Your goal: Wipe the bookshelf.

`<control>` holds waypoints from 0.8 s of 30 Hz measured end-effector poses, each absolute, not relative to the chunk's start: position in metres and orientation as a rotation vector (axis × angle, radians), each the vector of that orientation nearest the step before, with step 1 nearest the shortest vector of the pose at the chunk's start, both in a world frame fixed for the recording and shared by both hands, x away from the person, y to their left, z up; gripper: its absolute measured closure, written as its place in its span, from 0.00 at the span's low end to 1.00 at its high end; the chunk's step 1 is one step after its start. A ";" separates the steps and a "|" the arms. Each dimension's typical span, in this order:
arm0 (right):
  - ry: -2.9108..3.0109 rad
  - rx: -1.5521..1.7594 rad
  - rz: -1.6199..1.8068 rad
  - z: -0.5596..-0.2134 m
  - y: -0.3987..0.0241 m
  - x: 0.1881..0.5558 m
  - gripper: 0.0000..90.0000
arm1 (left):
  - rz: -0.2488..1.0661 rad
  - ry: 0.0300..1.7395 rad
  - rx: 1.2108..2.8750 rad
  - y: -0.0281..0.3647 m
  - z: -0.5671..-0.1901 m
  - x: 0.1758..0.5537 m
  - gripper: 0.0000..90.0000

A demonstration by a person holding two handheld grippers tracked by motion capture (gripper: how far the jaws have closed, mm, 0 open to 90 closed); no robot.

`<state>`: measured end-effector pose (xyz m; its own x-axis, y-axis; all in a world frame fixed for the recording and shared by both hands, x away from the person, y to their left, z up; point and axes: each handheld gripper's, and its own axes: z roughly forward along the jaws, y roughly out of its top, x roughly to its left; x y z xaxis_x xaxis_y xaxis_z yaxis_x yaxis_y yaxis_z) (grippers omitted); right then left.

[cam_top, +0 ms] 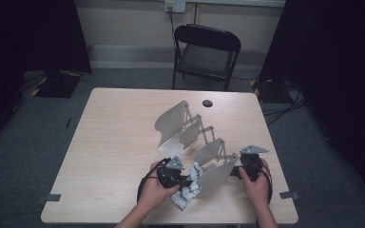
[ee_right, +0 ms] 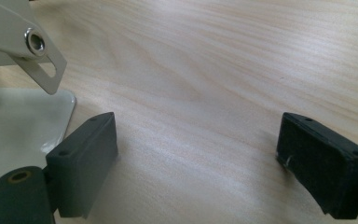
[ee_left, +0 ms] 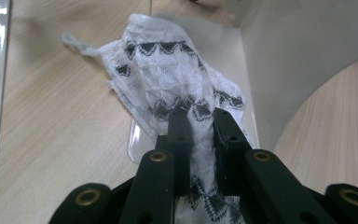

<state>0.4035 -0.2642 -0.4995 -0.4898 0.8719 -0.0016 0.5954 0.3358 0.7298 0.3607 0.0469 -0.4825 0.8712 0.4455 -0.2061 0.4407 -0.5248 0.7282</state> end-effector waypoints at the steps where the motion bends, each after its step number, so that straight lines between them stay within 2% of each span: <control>1: 2.212 1.294 0.958 -0.499 -0.264 0.403 0.13 | 0.007 0.633 2.198 0.045 -0.482 0.361 0.88; 24: 2.211 1.296 0.957 -0.499 -0.264 0.403 0.13 | 0.008 0.623 2.150 0.072 -0.470 0.346 0.89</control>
<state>0.4033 -0.2641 -0.4994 -0.4885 0.8725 -0.0010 0.5964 0.3348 0.7295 0.3464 0.0722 -0.4704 0.8747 0.4356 -0.2126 0.4297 -0.4938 0.7560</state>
